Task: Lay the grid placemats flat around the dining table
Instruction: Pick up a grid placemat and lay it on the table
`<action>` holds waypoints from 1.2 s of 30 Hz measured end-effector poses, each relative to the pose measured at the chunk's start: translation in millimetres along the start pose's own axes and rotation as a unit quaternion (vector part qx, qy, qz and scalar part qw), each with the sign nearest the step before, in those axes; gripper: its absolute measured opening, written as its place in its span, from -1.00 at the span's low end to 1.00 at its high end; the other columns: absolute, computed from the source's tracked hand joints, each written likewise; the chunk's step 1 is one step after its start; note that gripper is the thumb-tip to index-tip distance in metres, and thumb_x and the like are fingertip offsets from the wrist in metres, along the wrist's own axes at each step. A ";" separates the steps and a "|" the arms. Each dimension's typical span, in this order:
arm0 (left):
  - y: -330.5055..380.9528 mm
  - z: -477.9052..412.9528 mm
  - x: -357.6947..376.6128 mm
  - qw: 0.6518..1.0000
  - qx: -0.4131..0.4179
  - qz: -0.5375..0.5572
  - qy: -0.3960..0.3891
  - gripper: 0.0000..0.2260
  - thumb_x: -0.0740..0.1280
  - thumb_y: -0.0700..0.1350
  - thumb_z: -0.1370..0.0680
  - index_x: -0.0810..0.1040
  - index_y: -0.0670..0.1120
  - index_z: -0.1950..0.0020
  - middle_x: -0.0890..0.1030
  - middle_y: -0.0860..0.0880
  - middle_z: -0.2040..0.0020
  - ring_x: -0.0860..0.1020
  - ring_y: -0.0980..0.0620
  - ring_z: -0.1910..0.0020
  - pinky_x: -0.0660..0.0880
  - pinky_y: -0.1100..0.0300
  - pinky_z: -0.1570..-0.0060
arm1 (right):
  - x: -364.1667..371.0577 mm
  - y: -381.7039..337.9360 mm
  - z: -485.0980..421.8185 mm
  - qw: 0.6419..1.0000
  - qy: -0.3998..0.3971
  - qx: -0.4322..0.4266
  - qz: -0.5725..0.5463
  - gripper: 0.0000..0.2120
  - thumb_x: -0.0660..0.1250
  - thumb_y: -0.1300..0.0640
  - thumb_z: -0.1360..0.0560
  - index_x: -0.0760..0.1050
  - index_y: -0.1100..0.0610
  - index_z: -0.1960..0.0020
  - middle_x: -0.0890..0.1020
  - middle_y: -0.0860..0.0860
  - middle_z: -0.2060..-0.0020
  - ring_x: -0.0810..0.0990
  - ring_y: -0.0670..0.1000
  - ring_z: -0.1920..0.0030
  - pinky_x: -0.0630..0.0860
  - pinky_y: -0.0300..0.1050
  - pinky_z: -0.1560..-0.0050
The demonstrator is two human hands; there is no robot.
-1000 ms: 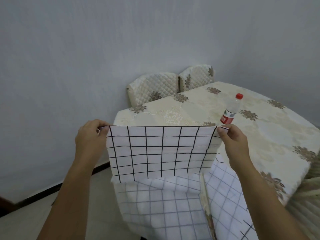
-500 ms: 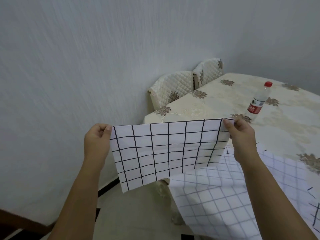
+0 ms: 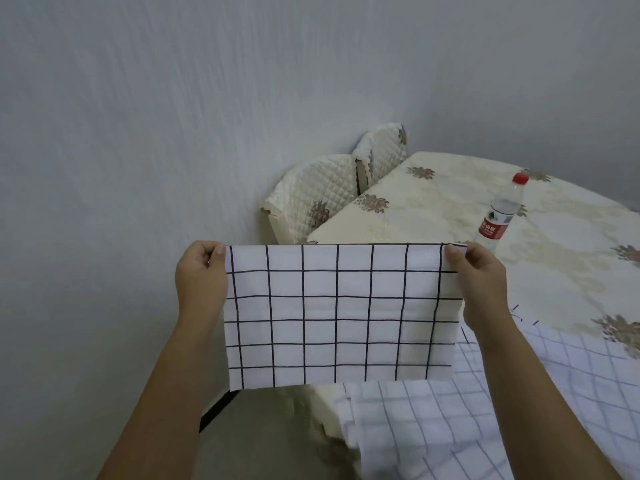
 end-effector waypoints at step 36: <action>60.4 -326.4 331.4 0.926 0.208 -0.004 -0.315 -0.80 0.16 -0.19 -0.58 0.52 -0.26 -0.04 0.58 -0.21 0.01 0.41 0.00 0.11 0.28 0.20 0.12 | 143.2 39.3 -96.0 0.949 0.250 0.157 0.110 -0.81 0.24 0.30 -0.53 0.43 0.20 0.27 0.45 0.05 0.41 0.43 -0.04 0.43 0.47 -0.25 0.45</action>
Point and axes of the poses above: each hand's wrist, its own z-axis away from the middle knuckle, its own x-axis out of the palm, y = z × x, the point moved 6 cm from there along -z, towards the middle knuckle
